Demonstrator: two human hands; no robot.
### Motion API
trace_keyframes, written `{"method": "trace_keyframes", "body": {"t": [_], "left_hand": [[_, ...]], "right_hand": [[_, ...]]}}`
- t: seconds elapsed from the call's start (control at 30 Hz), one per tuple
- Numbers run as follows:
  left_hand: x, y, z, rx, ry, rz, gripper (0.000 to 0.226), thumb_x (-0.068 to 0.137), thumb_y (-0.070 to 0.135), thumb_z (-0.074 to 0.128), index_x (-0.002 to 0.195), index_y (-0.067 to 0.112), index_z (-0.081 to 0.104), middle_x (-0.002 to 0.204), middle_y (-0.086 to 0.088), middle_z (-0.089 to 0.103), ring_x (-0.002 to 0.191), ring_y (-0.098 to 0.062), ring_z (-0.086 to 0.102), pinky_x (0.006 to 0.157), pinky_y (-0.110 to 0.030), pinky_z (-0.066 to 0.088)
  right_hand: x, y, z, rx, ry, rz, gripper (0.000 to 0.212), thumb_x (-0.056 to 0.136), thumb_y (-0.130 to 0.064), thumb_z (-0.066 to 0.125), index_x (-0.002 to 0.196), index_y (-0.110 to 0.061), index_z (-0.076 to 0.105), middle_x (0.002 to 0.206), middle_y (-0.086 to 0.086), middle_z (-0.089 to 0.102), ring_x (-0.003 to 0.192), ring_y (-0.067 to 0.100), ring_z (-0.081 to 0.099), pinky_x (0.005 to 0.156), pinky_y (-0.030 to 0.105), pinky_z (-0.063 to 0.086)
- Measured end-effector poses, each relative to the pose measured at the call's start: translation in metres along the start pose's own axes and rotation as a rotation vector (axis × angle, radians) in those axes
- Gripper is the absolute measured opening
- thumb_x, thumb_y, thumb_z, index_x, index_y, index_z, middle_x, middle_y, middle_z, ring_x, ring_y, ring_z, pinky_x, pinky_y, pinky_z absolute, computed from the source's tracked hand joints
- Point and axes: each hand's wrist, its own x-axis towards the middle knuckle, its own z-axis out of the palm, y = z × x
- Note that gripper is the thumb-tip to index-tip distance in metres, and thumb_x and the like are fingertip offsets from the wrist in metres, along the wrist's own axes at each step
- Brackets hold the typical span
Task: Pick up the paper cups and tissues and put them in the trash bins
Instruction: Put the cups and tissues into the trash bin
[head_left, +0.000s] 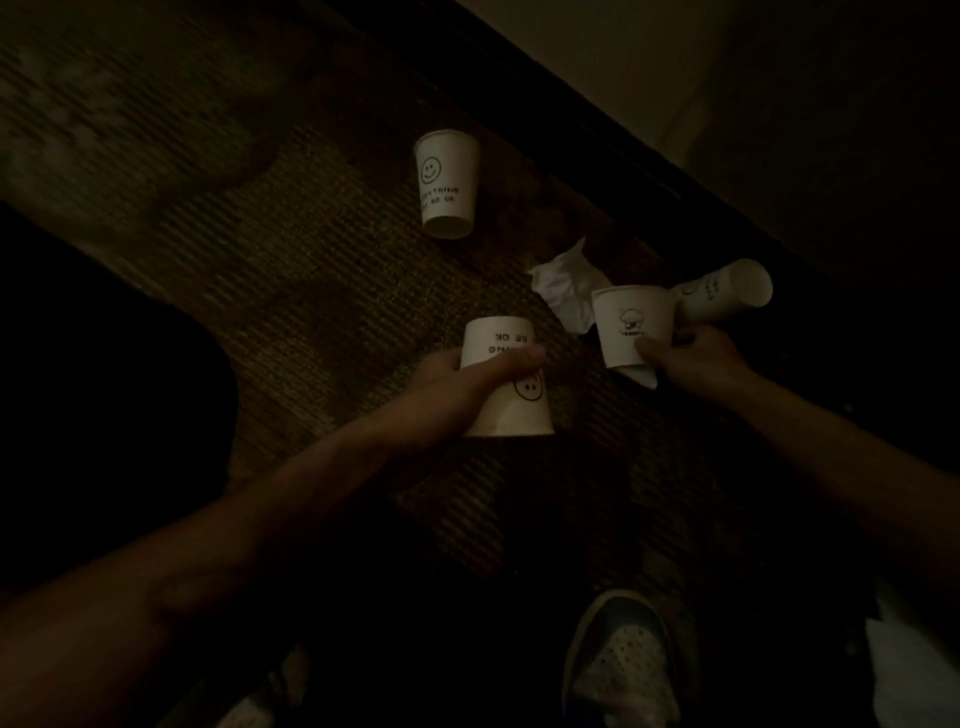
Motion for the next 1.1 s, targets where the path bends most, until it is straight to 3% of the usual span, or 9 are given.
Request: {"method": "trace_keyframes", "body": {"t": [0.1,0.27,0.4,0.57,0.63,0.77,0.9,1.0,1.1], "left_hand": [[0.005,0.005,0.009,-0.021,0.004,0.02,0.075,0.044,0.052,0.084,0.105,0.009,0.072,0.093,-0.008,0.077,0.083,-0.023,0.075,0.065,-0.031,0.058],[0.013,0.006,0.025,-0.073,0.015,0.027,0.061,0.042,0.047,0.079,0.091,0.012,0.068,0.074,-0.005,0.076,0.065,-0.018,0.074,0.048,-0.026,0.054],[0.023,0.002,0.026,-0.137,0.034,0.08,0.051,0.047,0.043,0.078,0.086,0.012,0.07,0.072,-0.005,0.075,0.062,-0.017,0.073,0.046,-0.025,0.053],[0.031,-0.002,0.012,-0.162,-0.045,0.084,0.036,0.052,0.042,0.089,0.079,0.02,0.082,0.094,-0.008,0.077,0.083,-0.021,0.075,0.062,-0.028,0.058],[0.027,-0.003,0.004,-0.163,-0.103,0.109,0.025,0.058,0.041,0.085,0.078,0.026,0.081,0.092,-0.006,0.077,0.082,-0.018,0.075,0.061,-0.027,0.058],[0.016,0.004,-0.012,-0.197,-0.038,0.165,0.039,0.048,0.044,0.084,0.08,0.022,0.082,0.089,-0.007,0.077,0.08,-0.019,0.075,0.059,-0.027,0.058],[0.017,0.022,-0.045,-0.256,0.152,0.213,0.051,0.058,0.036,0.08,0.103,0.016,0.067,0.088,-0.006,0.077,0.079,-0.018,0.074,0.061,-0.028,0.058],[0.016,0.036,-0.066,-0.195,0.293,0.294,0.077,0.055,0.054,0.074,0.12,0.015,0.064,0.117,-0.01,0.07,0.107,-0.023,0.067,0.092,-0.04,0.054],[0.012,0.045,-0.079,-0.112,0.395,0.333,0.097,0.053,0.072,0.068,0.131,0.016,0.06,0.134,-0.011,0.061,0.127,-0.03,0.055,0.11,-0.049,0.039]], "right_hand": [[0.005,0.001,0.008,0.016,-0.029,-0.005,0.063,0.088,-0.029,0.071,0.14,-0.004,0.045,0.138,0.015,0.053,0.12,0.031,0.055,0.084,0.032,0.044],[0.01,0.004,0.014,0.129,-0.096,-0.007,0.056,0.089,-0.028,0.07,0.136,-0.007,0.051,0.132,0.011,0.058,0.112,0.028,0.06,0.094,0.045,0.052],[-0.003,0.004,0.023,0.206,-0.194,-0.049,0.034,0.092,-0.024,0.066,0.123,-0.011,0.06,0.114,0.005,0.067,0.09,0.02,0.067,0.071,0.032,0.056],[-0.03,-0.006,0.033,0.303,-0.529,-0.082,0.008,0.092,-0.02,0.064,0.095,-0.015,0.069,0.078,-0.003,0.075,0.067,0.01,0.071,0.053,0.02,0.053],[-0.035,-0.015,0.04,0.335,-0.626,-0.083,0.009,0.093,-0.019,0.061,0.091,-0.015,0.069,0.074,-0.004,0.075,0.065,0.008,0.071,0.053,0.017,0.052],[-0.036,-0.044,0.049,0.198,-0.73,-0.183,0.019,0.096,-0.022,0.055,0.085,-0.015,0.069,0.071,-0.005,0.071,0.06,0.004,0.067,0.054,0.015,0.051],[-0.025,-0.09,0.055,0.063,-0.546,-0.367,0.036,0.099,-0.029,0.051,0.087,-0.001,0.07,0.062,0.001,0.063,0.05,0.007,0.056,0.046,0.014,0.043],[-0.006,-0.134,0.064,0.049,-0.313,-0.478,0.031,0.095,-0.039,0.058,0.106,-0.011,0.065,0.085,-0.001,0.064,0.065,0.004,0.056,0.051,0.014,0.043],[0.009,-0.172,0.082,0.043,-0.181,-0.504,0.054,0.09,-0.049,0.062,0.13,-0.014,0.051,0.114,-0.003,0.056,0.082,0.002,0.054,0.058,0.015,0.042]]}}
